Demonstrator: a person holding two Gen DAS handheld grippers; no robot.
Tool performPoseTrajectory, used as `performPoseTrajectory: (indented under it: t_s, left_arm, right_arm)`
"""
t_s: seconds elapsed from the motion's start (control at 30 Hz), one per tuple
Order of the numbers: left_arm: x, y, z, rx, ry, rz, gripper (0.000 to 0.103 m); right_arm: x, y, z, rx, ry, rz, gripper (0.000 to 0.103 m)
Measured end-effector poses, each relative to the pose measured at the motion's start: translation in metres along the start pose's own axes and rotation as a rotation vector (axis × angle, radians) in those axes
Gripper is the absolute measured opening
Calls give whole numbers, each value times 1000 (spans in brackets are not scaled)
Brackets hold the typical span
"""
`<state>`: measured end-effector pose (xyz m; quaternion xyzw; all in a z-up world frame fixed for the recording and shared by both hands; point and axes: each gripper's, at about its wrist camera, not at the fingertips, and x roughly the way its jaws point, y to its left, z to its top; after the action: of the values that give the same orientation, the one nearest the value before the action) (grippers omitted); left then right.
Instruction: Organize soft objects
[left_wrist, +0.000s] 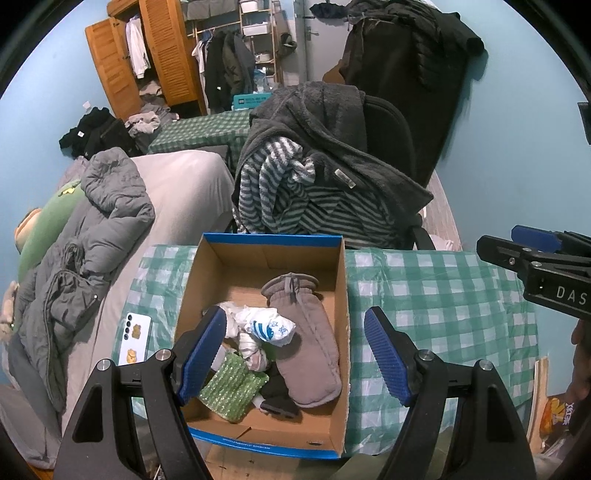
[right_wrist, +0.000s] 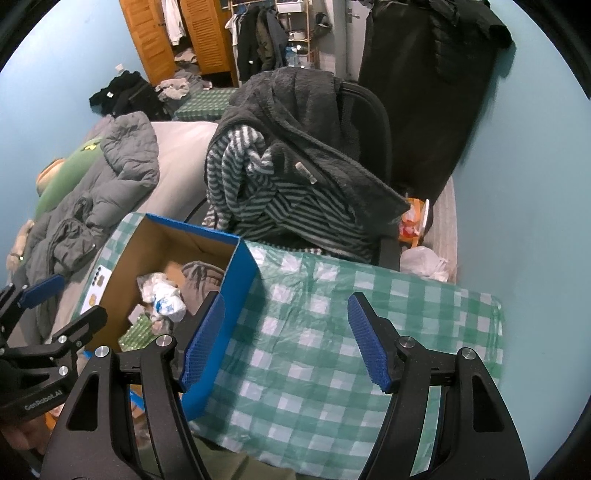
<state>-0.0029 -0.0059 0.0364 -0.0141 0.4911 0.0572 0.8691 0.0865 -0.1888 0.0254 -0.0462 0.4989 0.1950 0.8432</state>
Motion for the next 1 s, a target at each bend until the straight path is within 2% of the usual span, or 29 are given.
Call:
performPoseTrajectory:
  t_s: [1.0]
  left_arm:
    - [2, 0, 1, 2, 2, -6, 78]
  right_arm:
    - [0, -5, 1, 0, 0, 2, 69]
